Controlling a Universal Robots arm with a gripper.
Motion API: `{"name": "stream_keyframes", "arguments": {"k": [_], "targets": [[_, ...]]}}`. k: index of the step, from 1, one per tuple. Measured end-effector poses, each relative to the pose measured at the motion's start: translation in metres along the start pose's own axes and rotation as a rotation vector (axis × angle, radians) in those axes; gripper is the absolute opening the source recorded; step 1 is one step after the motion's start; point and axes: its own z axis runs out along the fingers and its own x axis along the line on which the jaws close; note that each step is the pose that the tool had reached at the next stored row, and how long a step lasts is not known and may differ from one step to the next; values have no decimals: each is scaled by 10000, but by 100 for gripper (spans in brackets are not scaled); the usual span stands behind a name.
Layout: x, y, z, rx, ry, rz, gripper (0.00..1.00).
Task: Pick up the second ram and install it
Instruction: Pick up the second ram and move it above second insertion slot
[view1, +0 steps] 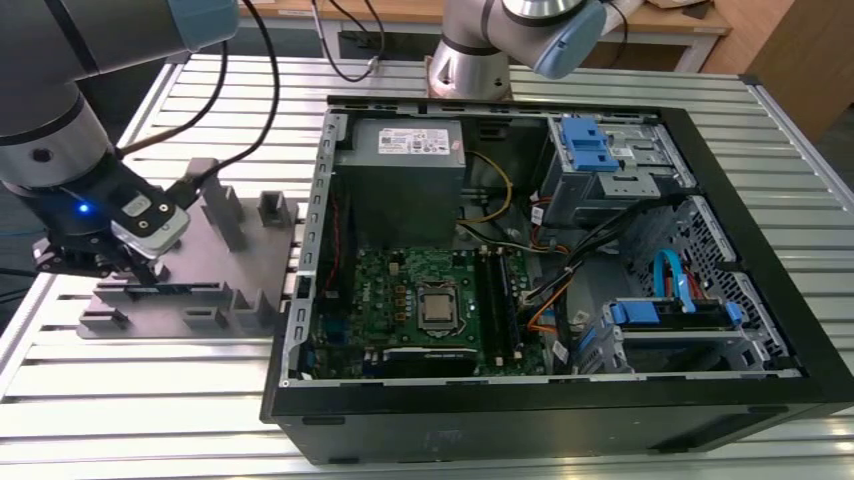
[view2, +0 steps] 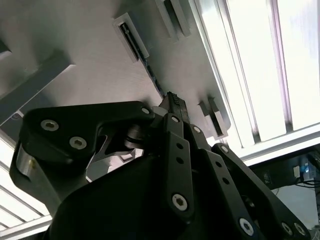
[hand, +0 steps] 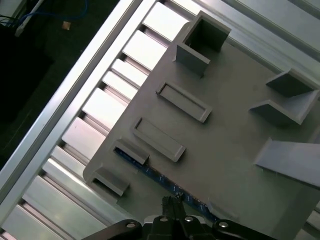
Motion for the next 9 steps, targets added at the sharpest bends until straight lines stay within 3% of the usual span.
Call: {"name": "stream_keyframes", "arguments": {"k": [9], "targets": [[0, 0, 0, 26, 25, -642, 11]]}}
